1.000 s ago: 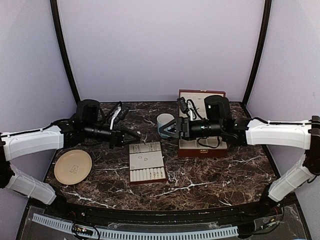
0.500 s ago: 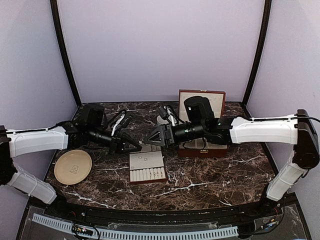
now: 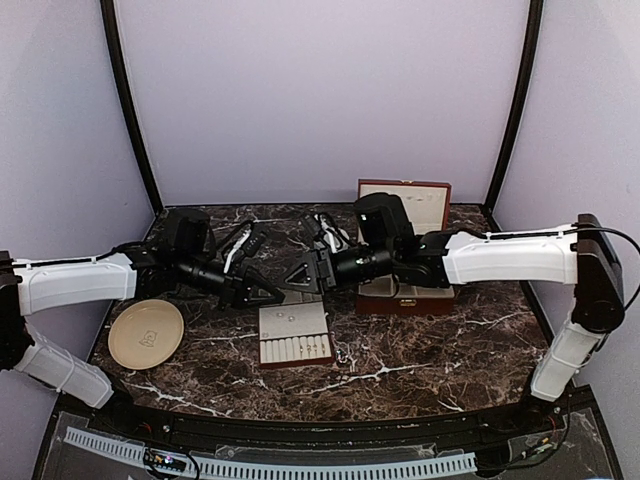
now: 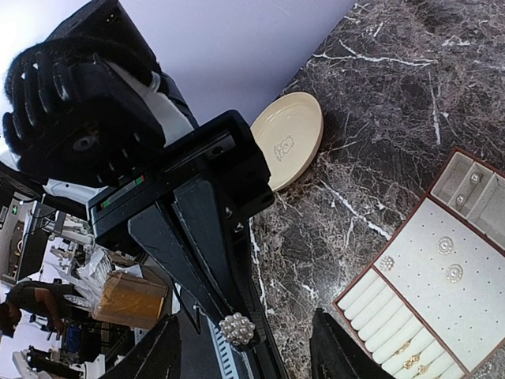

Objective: Organize the mixed jewelry
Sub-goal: Pass from the left arm to the right

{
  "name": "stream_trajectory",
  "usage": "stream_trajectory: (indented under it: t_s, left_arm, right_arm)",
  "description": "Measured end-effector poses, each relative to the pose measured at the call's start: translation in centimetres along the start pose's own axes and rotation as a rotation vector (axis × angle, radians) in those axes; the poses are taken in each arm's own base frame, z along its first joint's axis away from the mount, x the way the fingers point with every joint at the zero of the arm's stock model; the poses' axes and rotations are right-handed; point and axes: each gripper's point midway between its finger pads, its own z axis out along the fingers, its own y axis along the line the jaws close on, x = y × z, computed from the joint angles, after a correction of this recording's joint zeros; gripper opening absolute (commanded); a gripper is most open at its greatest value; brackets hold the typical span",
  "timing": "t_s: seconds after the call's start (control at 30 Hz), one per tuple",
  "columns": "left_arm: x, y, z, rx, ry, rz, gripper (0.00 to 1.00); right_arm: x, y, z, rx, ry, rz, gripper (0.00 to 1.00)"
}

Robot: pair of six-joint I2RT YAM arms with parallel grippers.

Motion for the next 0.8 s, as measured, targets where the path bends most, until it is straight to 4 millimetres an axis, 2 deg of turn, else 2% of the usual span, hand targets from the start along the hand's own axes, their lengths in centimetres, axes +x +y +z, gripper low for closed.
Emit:
stream_trajectory:
  t_s: [0.33, 0.8]
  left_arm:
    - [-0.01, 0.19, 0.0, -0.011, 0.0, 0.001, 0.0]
    - [0.03, 0.36, 0.0, -0.021, 0.001, 0.002, 0.0]
  right_arm:
    - [0.42, 0.39, 0.75, 0.001, 0.014, 0.017, 0.35]
    - [0.07, 0.15, 0.92, 0.015, 0.002, 0.019, 0.22]
